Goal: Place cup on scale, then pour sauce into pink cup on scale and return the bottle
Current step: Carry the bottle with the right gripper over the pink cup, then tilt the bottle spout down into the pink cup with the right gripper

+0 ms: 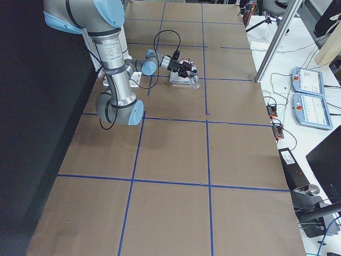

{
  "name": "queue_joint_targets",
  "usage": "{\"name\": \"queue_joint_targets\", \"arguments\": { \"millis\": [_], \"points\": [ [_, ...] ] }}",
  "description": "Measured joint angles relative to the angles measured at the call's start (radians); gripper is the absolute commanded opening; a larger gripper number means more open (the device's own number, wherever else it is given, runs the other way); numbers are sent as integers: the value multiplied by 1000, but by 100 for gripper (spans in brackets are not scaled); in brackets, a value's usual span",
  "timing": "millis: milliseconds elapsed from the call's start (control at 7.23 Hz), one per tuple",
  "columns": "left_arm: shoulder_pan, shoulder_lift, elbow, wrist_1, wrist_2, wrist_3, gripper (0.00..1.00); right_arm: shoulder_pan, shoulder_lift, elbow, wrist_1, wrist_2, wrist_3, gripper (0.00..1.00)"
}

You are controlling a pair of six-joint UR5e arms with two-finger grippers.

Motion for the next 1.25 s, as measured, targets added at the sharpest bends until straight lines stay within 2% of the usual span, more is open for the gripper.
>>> {"name": "queue_joint_targets", "arguments": {
  "millis": [553, 1245],
  "points": [
    [-1, 1, 0, -1, 0, 0, 100, -8, 5, -57, -6, -141, -146, 0],
    [-1, 1, 0, 1, 0, 0, 100, -8, -3, -59, -4, -217, -325, 0]
  ]
}}
